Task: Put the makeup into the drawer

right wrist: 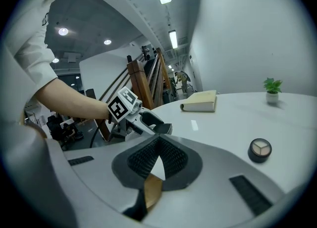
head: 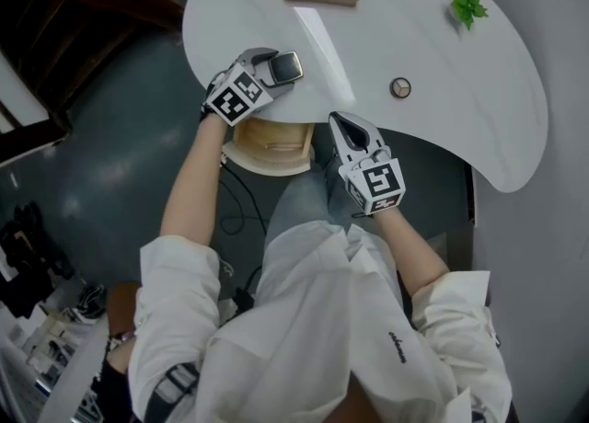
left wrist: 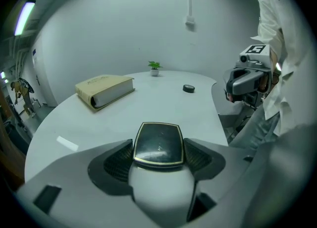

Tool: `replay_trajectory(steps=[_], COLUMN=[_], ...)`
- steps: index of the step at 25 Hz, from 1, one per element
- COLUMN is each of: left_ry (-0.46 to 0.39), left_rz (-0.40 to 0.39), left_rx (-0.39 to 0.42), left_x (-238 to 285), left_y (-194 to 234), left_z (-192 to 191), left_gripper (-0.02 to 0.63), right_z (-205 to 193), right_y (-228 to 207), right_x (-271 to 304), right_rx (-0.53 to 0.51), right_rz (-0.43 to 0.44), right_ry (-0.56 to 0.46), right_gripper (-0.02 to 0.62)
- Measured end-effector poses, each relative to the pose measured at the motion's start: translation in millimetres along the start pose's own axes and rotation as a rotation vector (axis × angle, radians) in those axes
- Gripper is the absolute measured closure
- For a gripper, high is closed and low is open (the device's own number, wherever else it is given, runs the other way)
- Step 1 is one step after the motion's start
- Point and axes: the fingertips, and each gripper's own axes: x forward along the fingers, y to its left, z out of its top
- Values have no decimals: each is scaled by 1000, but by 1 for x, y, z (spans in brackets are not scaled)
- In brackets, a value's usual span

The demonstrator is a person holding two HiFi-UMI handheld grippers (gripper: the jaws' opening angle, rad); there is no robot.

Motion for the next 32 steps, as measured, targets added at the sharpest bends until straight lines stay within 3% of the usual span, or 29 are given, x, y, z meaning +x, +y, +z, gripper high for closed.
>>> replay_trajectory(steps=[11,19,25,32], left_ry=[-37,-82,-24,114], left_rz=[-23,-108,-171,-243], left_rx=[-36,-42,25,145], left_x=[-21,-63,-75,-57], left_y=[-33,-95,-136,-150], left_z=[-11,-28,-61,-108], left_gripper=[273,273,273,273], right_z=[-3,-36,-66,-104], right_y=[20,46,60,61], right_x=[3,5,14,33], right_rx=[-6,-17,-43,-81], right_rz=[42,118,171,200], right_ry=[15,91,157,246], right_gripper=[578,578,578,578])
